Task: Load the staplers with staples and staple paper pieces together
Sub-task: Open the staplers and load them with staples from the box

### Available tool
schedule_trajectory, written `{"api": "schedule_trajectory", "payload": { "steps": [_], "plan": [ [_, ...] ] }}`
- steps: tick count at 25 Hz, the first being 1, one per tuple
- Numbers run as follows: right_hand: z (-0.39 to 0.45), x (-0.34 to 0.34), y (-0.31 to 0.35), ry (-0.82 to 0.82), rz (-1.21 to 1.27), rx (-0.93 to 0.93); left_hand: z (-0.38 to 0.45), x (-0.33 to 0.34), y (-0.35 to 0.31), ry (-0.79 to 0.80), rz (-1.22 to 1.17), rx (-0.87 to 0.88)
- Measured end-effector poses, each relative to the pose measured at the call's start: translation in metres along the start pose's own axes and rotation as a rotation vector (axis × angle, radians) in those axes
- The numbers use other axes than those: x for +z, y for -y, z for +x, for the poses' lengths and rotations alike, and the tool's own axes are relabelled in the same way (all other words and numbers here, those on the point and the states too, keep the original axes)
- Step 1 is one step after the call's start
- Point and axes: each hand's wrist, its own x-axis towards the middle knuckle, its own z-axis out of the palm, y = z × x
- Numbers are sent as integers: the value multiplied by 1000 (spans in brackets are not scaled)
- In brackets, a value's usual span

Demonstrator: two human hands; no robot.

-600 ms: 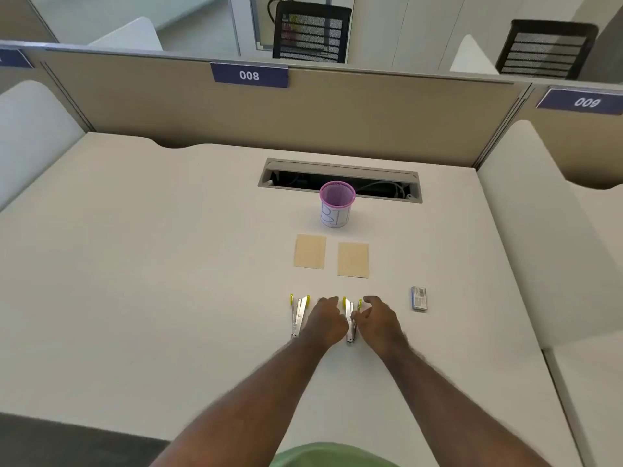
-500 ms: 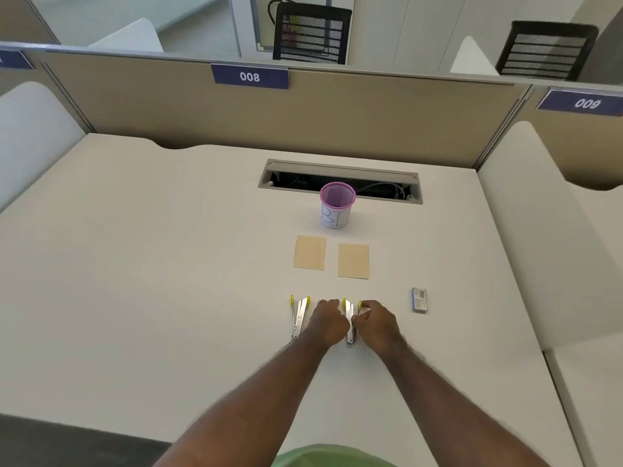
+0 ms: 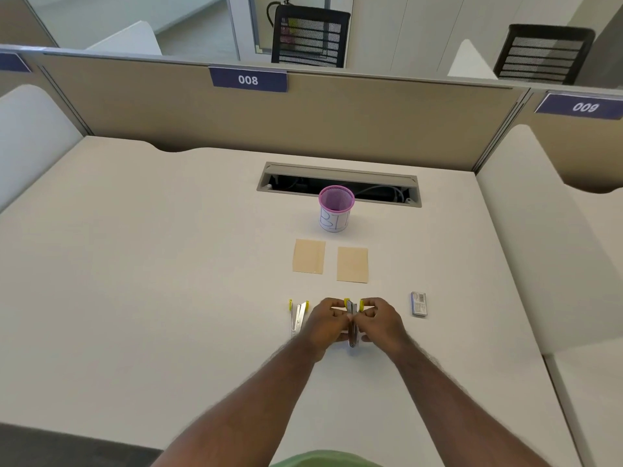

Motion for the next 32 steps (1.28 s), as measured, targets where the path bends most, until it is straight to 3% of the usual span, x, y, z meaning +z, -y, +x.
{"api": "schedule_trajectory", "payload": {
  "steps": [9, 13, 32],
  "plan": [
    [-14, -22, 28, 208, -392, -157, -11, -15, -4, 199, 55, 84],
    [-19, -18, 36, 184, -452, -162, -16, -16, -8, 241, 144, 113],
    [-19, -6, 41, 49, -593, -304, -17, -16, -11, 255, 79, 190]
  ]
}}
